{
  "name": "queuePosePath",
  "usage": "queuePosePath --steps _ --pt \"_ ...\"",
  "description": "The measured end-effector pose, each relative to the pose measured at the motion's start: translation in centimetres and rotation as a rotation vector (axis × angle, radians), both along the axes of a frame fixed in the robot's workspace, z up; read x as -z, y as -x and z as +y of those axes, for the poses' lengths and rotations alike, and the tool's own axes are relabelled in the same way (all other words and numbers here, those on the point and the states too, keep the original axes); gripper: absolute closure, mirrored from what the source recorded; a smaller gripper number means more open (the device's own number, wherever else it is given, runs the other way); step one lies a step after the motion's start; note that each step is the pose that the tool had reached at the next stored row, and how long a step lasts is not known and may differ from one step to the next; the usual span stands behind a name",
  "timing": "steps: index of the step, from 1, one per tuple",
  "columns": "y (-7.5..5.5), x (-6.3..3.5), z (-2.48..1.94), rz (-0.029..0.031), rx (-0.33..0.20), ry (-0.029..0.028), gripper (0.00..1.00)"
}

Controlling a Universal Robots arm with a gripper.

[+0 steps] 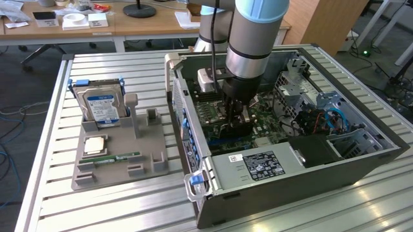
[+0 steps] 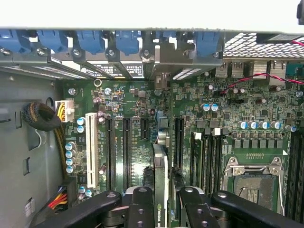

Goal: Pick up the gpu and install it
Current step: 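Insert the gpu into the slot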

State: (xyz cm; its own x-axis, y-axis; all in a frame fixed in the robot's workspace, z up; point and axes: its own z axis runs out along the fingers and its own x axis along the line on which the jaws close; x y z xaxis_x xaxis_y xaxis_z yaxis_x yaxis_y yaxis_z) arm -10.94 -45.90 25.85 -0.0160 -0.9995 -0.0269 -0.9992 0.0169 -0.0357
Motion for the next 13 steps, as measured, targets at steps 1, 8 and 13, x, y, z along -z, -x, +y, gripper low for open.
queuePosePath --steps 1,8,13 --pt "0.0 0.0 0.0 0.0 0.0 0.0 0.75" --pt "0.0 0.01 -0.07 -0.0001 0.0 -0.0004 0.75" --pt "0.0 0.03 -0.1 0.0 0.0 -0.0001 0.75"
